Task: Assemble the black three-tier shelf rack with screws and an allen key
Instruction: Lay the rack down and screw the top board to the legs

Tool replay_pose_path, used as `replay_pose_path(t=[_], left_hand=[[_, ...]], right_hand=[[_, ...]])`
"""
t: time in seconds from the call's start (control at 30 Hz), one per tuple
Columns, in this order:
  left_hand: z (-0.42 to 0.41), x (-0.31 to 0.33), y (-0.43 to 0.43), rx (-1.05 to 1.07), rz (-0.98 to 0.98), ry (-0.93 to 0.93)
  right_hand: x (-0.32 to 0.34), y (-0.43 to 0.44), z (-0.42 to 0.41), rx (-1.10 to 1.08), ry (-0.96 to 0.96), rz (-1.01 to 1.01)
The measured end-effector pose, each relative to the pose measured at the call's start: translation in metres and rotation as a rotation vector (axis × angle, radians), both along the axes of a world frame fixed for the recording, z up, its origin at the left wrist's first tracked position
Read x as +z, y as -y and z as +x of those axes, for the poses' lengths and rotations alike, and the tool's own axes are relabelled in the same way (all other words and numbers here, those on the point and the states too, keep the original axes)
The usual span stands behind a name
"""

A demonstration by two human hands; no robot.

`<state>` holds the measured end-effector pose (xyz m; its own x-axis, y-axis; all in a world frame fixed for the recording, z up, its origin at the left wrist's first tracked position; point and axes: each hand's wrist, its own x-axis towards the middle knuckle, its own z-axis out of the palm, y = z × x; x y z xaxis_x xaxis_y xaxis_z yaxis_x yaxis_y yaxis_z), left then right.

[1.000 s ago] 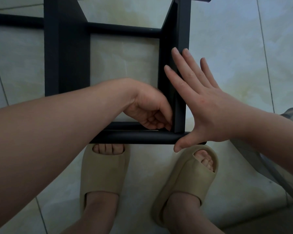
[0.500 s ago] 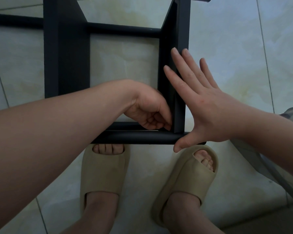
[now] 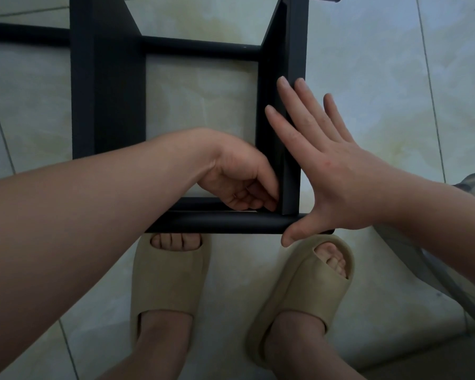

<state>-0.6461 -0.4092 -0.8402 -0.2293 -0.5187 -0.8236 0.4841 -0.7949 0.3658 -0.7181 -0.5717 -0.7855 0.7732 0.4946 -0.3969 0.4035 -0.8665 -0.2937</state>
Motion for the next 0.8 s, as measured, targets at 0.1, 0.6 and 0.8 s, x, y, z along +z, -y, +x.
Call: replay_pose_path(t=[0.1, 0.6, 0.8], left_hand=[[-0.0003, -0.0007, 0.0006, 0.002, -0.001, -0.003], [-0.001, 0.0001, 0.0001, 0.026, -0.012, 0.008], [-0.0009, 0.0006, 0.0015, 0.053, -0.02, 0.016]], right_hand=[[0.0005, 0.0, 0.0003, -0.001, -0.003, 0.001], [0.0007, -0.0004, 0.0001, -0.001, -0.006, 0.0], [-0.0005, -0.0001, 0.0, -0.004, -0.003, 0.003]])
